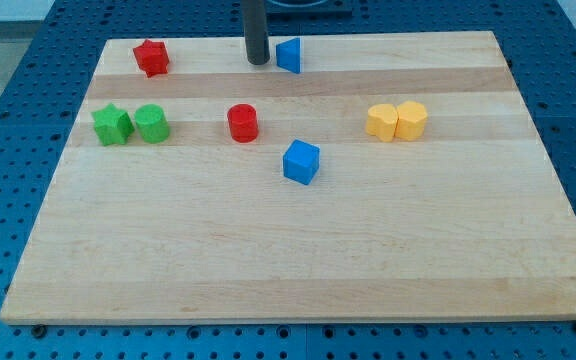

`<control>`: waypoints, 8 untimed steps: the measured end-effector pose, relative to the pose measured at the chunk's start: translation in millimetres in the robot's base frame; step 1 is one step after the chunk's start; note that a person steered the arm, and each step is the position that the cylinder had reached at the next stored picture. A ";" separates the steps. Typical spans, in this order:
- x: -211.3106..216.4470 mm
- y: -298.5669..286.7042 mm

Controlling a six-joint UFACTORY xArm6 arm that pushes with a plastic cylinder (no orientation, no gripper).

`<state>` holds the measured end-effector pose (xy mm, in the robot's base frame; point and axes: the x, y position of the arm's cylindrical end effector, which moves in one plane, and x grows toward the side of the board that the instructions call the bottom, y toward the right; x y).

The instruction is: Move the red circle slightly right

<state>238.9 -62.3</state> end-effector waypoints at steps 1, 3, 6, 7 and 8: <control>0.0 7.5; 0.9 17.4; 76.4 -31.0; 102.1 -50.7; 125.4 -56.8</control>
<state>364.3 -119.1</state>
